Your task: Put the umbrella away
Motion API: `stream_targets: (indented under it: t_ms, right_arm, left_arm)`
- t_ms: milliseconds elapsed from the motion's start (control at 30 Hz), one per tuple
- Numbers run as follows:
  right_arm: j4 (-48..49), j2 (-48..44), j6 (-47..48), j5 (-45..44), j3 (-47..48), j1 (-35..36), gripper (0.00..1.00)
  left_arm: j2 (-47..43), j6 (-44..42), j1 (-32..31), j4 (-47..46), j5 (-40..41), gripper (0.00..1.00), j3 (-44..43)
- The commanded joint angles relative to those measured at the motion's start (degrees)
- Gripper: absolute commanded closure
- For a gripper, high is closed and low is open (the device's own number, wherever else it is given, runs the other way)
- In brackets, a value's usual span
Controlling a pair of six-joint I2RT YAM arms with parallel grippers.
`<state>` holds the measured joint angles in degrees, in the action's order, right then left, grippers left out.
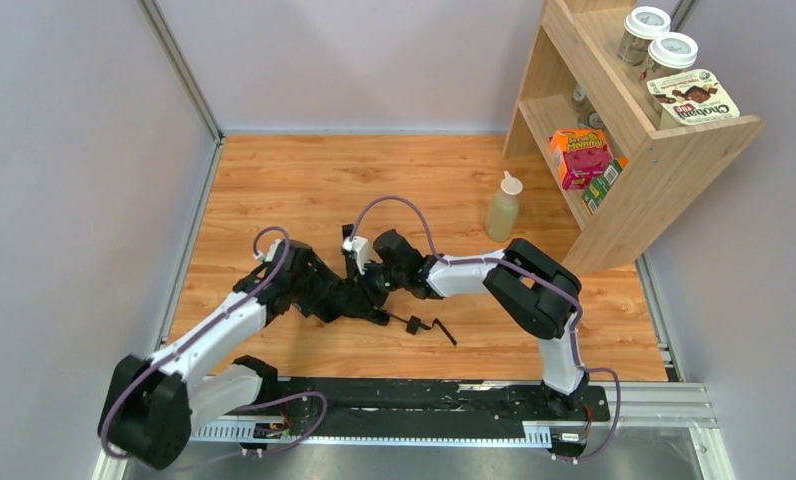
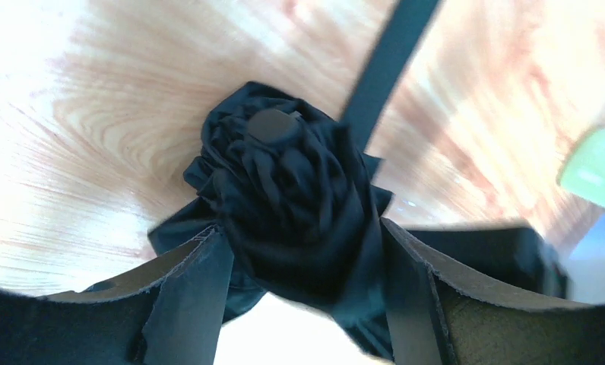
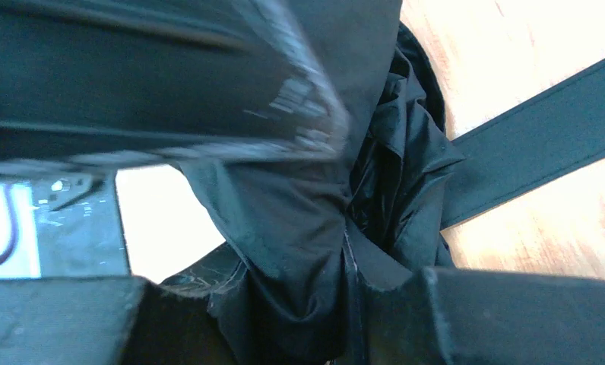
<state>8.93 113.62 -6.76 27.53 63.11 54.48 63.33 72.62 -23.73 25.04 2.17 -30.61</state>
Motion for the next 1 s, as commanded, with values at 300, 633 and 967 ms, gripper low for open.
stream_targets:
  t_ms: [300, 633, 967]
  right_arm:
    - [-8.0, 15.6, -13.9, 21.1, 1.0, -7.9, 1.00]
    - [-12.4, 17.9, -16.6, 23.9, 6.0, -9.5, 1.00]
    - [-14.0, 20.0, -16.7, 29.9, 9.7, -10.7, 1.00]
  left_arm:
    - [-22.3, -13.4, 0.3, -0.2, -0.4, 0.25, -2.2]
    - [-5.3, 1.5, 0.3, 8.4, -4.5, 0.24, -8.5]
    - [4.2, 5.2, 0.5, -12.1, 0.8, 0.23, 2.8]
